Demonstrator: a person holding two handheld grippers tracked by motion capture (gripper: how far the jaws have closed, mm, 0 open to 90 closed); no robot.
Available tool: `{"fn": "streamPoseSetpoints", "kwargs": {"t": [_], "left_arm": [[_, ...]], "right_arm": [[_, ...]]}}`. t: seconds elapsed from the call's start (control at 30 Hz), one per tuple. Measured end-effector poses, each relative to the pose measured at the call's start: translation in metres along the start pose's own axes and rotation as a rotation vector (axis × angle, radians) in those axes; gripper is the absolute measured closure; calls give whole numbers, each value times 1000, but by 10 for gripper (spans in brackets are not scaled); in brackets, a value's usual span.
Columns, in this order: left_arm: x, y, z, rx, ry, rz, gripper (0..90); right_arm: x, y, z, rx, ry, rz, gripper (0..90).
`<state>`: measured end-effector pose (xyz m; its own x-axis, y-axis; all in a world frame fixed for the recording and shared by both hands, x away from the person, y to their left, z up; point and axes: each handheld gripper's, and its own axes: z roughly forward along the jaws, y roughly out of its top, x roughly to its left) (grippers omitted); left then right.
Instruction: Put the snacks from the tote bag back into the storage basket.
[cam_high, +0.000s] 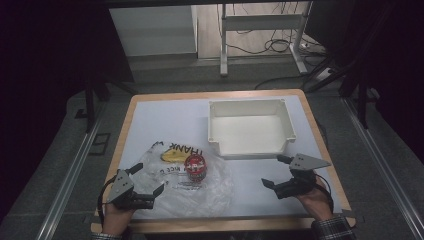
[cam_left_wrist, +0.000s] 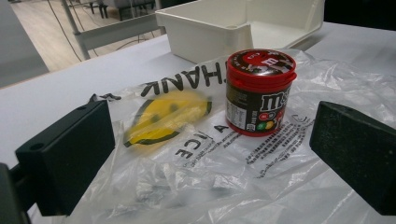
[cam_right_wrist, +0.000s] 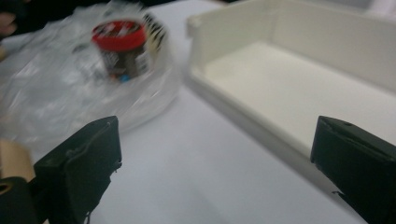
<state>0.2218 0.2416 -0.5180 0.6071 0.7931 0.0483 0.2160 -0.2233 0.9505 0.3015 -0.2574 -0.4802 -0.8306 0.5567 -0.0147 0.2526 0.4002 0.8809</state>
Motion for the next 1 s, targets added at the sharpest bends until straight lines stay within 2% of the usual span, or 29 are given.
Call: {"fn": "streamPoseSetpoints", "kwargs": {"t": [0.13, 0.17, 0.23, 0.33, 0.6, 0.83, 1.0], "left_arm": [[2, -1, -1, -1, 8, -7, 0], [2, -1, -1, -2, 8, -8, 0], [1, -2, -1, 0, 10, -3, 0], [1, -2, 0, 5, 7, 1, 0], [1, -2, 0, 8, 5, 11, 0], [-1, -2, 1, 19, 7, 25, 0], [-2, -2, 2, 29, 9, 44, 1]], "right_arm": [[1, -4, 9, 20, 43, 3, 14], [2, -3, 9, 24, 38, 1, 12], [0, -3, 7, 5, 45, 10, 9], [-6, -6, 6, -11, 63, 53, 9], [-8, -7, 8, -20, 94, 84, 9], [-7, -6, 7, -27, 89, 73, 9], [-5, -3, 8, -11, 94, 52, 10]]}}
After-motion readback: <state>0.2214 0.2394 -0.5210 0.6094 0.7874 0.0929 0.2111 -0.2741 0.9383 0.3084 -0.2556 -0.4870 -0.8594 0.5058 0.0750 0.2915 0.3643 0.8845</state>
